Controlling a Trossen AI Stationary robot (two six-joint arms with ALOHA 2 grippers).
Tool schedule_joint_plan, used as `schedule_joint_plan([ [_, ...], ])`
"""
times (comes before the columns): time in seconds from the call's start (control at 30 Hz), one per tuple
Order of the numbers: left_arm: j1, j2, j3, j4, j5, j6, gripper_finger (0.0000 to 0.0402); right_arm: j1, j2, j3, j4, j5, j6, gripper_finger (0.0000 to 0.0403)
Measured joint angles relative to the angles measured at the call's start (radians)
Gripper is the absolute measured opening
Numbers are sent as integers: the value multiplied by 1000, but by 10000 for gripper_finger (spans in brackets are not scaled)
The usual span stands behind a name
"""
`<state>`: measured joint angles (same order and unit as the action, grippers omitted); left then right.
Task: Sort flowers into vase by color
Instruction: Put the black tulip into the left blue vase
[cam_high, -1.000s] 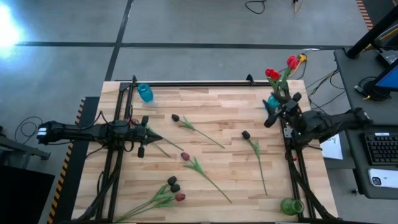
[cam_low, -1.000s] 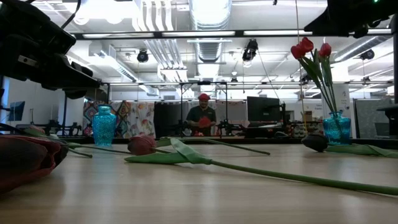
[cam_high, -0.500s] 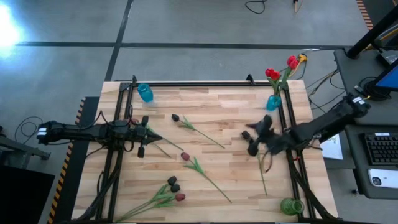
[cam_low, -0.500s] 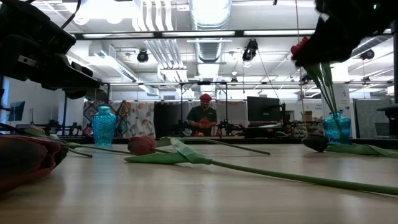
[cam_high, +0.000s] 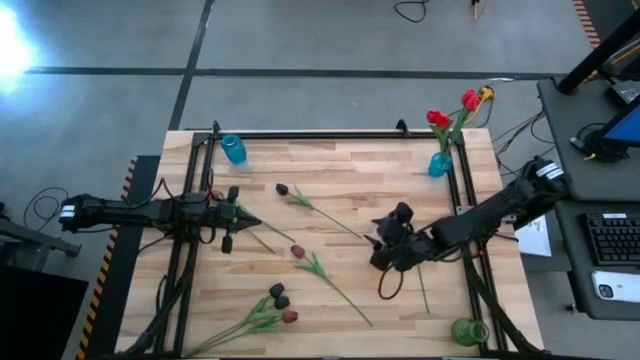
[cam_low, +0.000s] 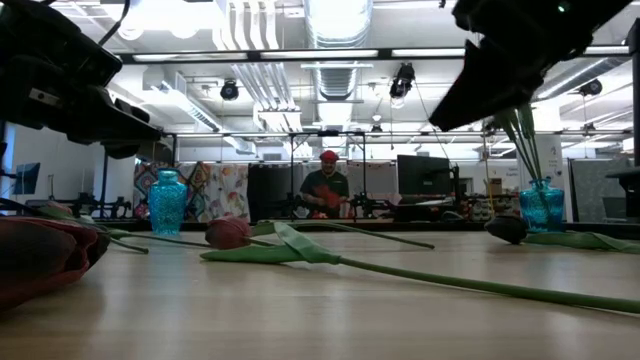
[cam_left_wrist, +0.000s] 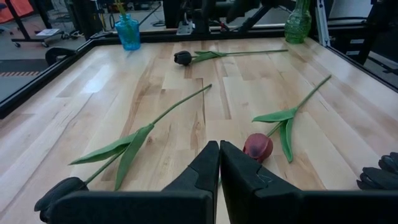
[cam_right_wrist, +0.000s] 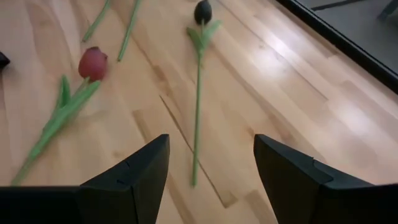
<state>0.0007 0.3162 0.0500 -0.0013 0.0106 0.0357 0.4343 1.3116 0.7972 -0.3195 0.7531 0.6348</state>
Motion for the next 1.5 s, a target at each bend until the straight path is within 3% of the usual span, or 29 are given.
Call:
schedule_joint_plan([
  [0.1, 0, 1, 0, 4, 0, 0, 0, 0, 46, 43, 9, 2, -3, 226],
  [0.27, 0, 2, 0, 172, 0, 56, 0, -4, 123, 90, 9, 17, -9, 226],
  [0.53, 0, 5, 0, 304, 0, 57, 0, -5, 229, 177, 10, 20, -57, 226],
  [0.73, 1, 44, 0, 482, -1, -61, 0, -2, 272, 227, 11, 35, -114, 226],
  [0.87, 1, 90, 0, 496, -25, -91, 0, 0, 274, 240, 10, 52, -165, 226],
  [1.2, 1, 296, 11, 492, -83, -250, 0, -3, 253, 189, 9, 115, -190, 226],
  [1.4, 13, 483, 134, 464, -183, -325, 7, -6, 253, 157, 13, 141, -194, 226],
  [1.5, 22, 584, 202, 442, -258, -468, 35, -7, 253, 130, 22, 190, -192, 226],
])
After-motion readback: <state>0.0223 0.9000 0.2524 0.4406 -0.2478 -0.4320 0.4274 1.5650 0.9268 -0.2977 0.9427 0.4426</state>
